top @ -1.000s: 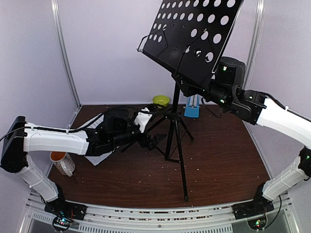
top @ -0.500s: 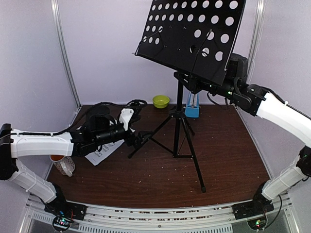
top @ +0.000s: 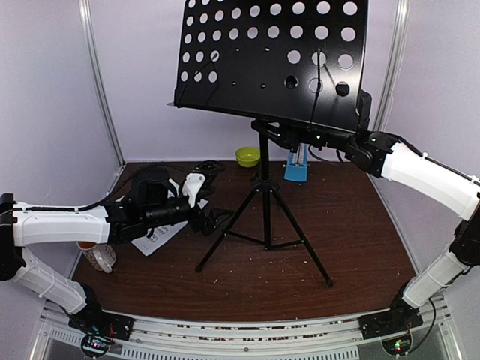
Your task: Set up the instrument practice props
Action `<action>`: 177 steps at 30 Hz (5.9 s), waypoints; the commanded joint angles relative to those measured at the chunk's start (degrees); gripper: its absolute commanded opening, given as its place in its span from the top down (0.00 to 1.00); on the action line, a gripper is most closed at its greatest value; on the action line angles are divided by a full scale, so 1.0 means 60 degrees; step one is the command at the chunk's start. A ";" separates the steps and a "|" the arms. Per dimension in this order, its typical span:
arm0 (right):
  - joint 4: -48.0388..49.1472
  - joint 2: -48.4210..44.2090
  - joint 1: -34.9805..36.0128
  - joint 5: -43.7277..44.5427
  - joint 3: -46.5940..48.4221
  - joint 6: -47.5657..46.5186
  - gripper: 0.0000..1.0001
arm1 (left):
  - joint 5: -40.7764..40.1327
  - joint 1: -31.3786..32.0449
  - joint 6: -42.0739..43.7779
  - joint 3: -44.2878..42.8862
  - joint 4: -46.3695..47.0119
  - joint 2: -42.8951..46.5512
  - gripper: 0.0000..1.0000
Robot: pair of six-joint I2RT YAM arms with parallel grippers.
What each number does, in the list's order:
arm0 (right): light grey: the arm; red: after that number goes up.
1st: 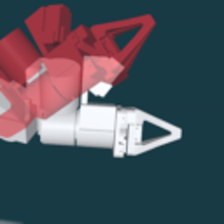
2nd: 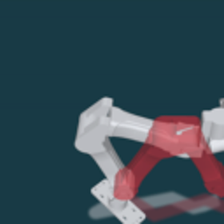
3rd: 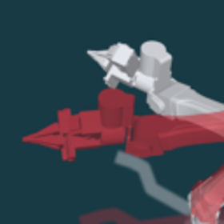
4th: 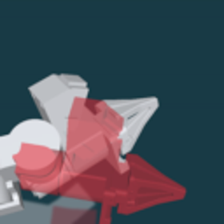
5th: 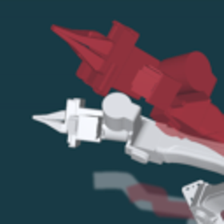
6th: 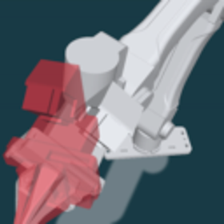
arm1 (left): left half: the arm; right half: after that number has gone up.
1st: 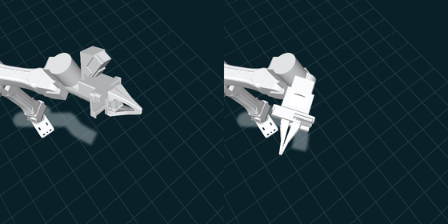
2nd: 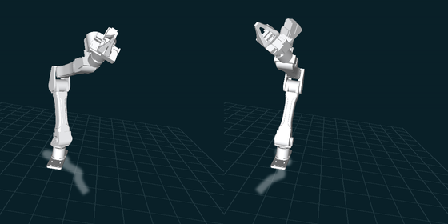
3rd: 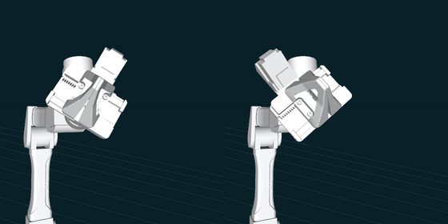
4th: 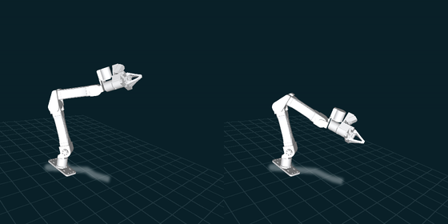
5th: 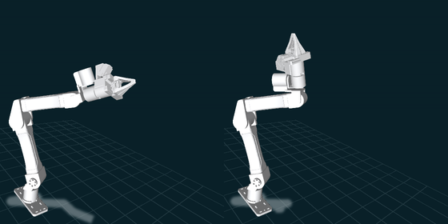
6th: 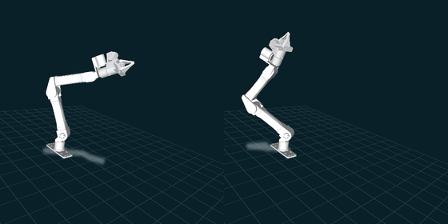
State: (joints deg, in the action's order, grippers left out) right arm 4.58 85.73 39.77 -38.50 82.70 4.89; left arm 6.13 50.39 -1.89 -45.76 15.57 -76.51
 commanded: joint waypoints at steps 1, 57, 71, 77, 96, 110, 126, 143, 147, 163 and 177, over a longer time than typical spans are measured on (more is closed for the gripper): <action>0.2058 -0.0718 0.0008 -0.0736 -0.0145 0.0067 0.96 | 0.0652 -0.0049 -0.0039 -0.0016 -0.0108 -0.0170 0.12; -0.1225 -0.5650 0.0203 0.2854 -0.8061 0.1643 0.32 | 0.1692 -0.0049 -0.1143 0.0654 0.0196 -0.1537 0.43; -0.1582 -0.4270 0.0672 0.4813 -0.7476 0.1123 0.51 | 0.0657 -0.0049 -0.1522 0.0319 0.0347 -0.2169 0.65; -0.1241 -0.3634 0.0667 0.5431 -0.7170 0.0948 0.70 | 0.0134 -0.0049 -0.1788 0.0258 0.0389 -0.2278 0.71; -0.0152 -0.0607 0.0165 0.5153 -0.4960 -0.0096 0.87 | -0.1554 -0.0074 -0.1826 -0.0544 -0.0501 -0.2769 0.84; -0.0025 -0.0200 -0.0881 0.4888 -0.4467 -0.0038 0.68 | -0.1086 -0.0064 -0.1615 -0.1701 -0.1005 -0.3202 0.77; -0.0886 -0.2211 -0.0885 0.5351 -0.5101 0.0517 0.04 | -0.0462 -0.2078 -0.2338 -0.1247 -0.4075 -0.0018 0.24; -0.1443 -0.3979 -0.0813 0.6580 -0.6060 0.1835 0.05 | -0.2583 -0.3359 -0.2521 -0.5102 -0.7313 -0.3932 0.33; -0.1607 -0.4125 -0.0798 0.6720 -0.6143 0.1967 0.05 | -0.3168 -0.3097 -0.2554 -0.6453 -0.8028 -0.5165 0.31; -0.1720 -0.4370 -0.0769 0.6817 -0.6462 0.2042 0.05 | -0.5467 -0.2075 -0.2673 -1.0864 -1.1065 -0.8801 0.30; -0.2003 -0.4546 -0.0769 0.6708 -0.6522 0.2131 0.04 | -0.6590 -0.1764 -0.2074 -1.2585 -1.1502 -1.0561 0.33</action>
State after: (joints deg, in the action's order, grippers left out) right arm -6.46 59.77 34.96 1.37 43.86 16.99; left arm -30.09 39.07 -16.16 -117.73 -52.77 -137.25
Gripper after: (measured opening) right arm 0.954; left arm 0.676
